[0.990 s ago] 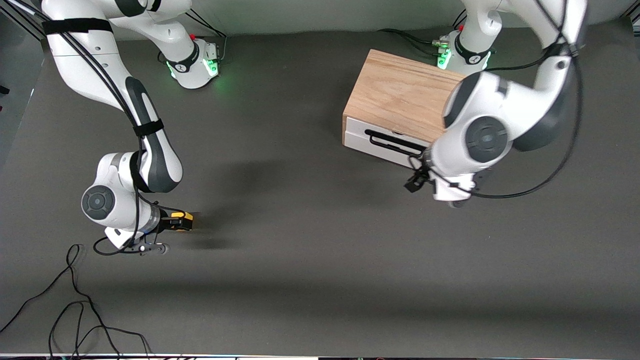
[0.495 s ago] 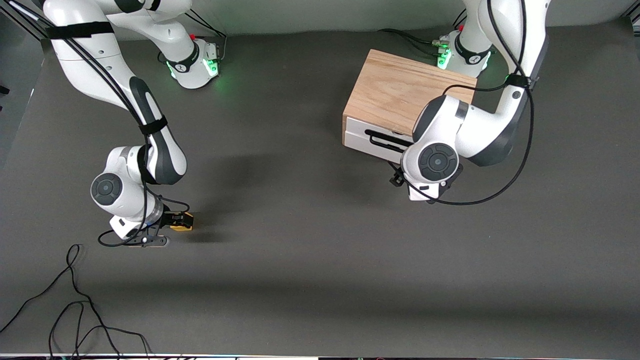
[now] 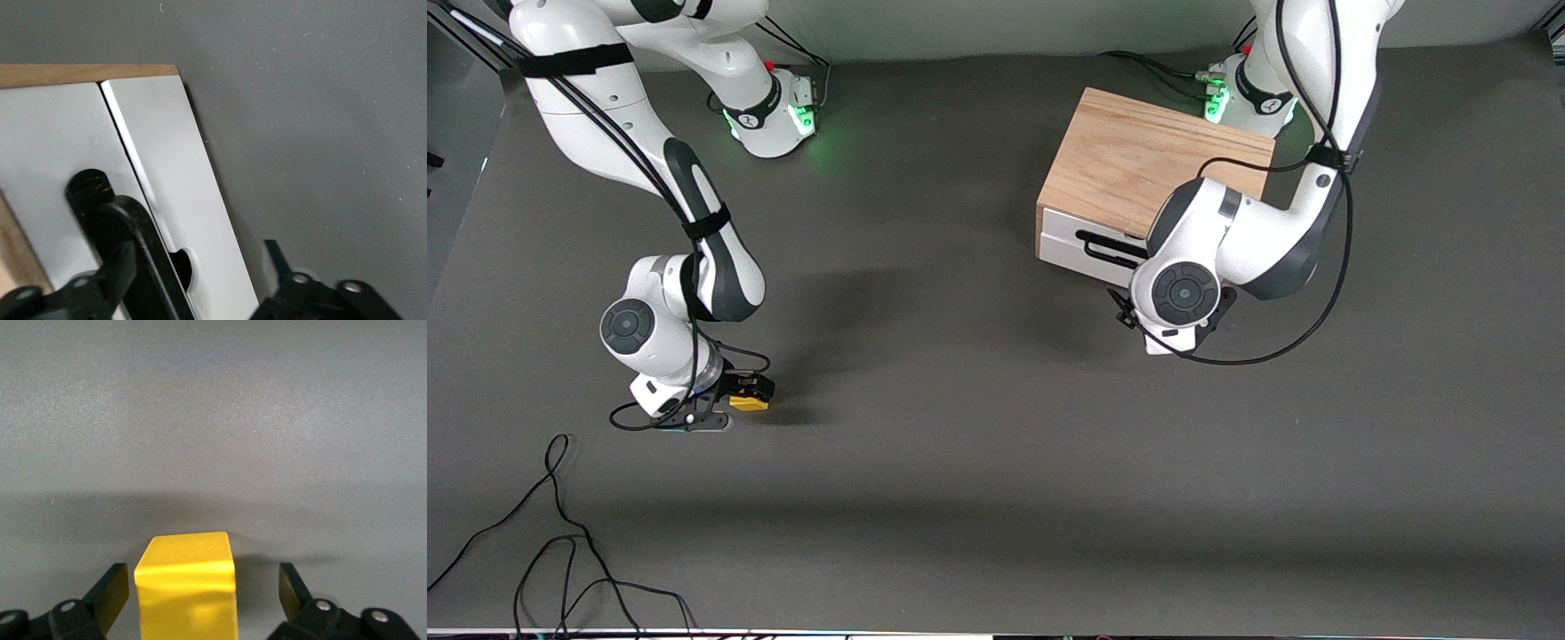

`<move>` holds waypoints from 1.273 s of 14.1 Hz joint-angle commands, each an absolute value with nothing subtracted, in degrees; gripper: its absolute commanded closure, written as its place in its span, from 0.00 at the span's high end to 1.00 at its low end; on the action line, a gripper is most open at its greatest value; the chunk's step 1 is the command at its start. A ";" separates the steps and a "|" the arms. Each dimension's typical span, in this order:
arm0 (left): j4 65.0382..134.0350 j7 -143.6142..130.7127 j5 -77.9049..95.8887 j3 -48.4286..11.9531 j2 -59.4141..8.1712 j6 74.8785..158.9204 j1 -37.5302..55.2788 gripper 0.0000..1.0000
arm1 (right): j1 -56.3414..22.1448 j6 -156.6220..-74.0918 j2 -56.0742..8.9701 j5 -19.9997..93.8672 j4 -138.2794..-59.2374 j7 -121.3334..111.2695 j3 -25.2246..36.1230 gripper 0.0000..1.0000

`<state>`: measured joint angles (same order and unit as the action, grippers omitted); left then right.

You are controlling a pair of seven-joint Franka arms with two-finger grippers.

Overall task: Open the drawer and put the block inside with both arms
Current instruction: 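Close the right gripper on the cube while the left gripper grips the handle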

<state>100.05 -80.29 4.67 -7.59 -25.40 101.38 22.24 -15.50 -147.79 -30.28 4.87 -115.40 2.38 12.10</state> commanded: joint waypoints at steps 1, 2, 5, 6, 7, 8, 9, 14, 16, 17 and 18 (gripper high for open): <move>100.37 -82.09 4.66 -6.86 -26.19 102.57 23.55 0.57 | -15.56 -148.97 -29.53 6.50 -116.54 1.58 11.95 1.00; 100.37 -82.00 4.66 -6.86 -26.19 102.66 23.55 0.42 | -15.64 -148.97 -29.62 6.59 -116.54 1.58 11.87 1.00; 100.20 -82.00 4.66 -6.86 -26.19 102.57 23.47 0.00 | -15.64 -148.98 -29.79 6.59 -116.54 1.58 11.87 1.00; 100.02 -82.00 4.66 -6.86 -26.19 102.66 23.47 0.00 | -15.64 -148.97 -29.79 6.59 -116.54 1.58 11.78 0.98; 99.58 -82.00 4.66 -6.86 -26.19 102.83 23.47 0.00 | -15.73 -148.97 -29.79 6.59 -116.54 1.58 11.78 0.94; 98.88 -81.83 4.66 -6.86 -26.19 103.01 23.29 0.00 | -15.73 -148.97 -29.79 6.59 -116.54 1.50 11.78 0.88; 98.27 -81.74 4.57 -6.86 -26.28 103.01 23.29 0.00 | -15.73 -148.97 -29.79 6.59 -116.46 1.49 11.69 0.83; 90.46 -81.12 3.09 -6.50 -30.66 102.83 23.03 0.00 | -15.82 -148.97 -29.71 6.50 -116.46 1.23 11.69 0.62; 87.29 -81.12 1.50 -6.50 -32.42 102.92 22.94 0.00 | -15.82 -148.89 -29.71 6.59 -116.54 1.23 11.69 0.52; 86.58 -80.95 0.62 -6.50 -32.69 103.09 22.94 0.00 | -15.82 -148.80 -29.62 6.50 -116.46 1.23 11.69 0.46; 86.14 -80.95 -0.52 -6.50 -32.96 103.18 22.94 0.00 | -15.82 -148.71 -29.53 6.50 -116.46 1.23 11.69 0.40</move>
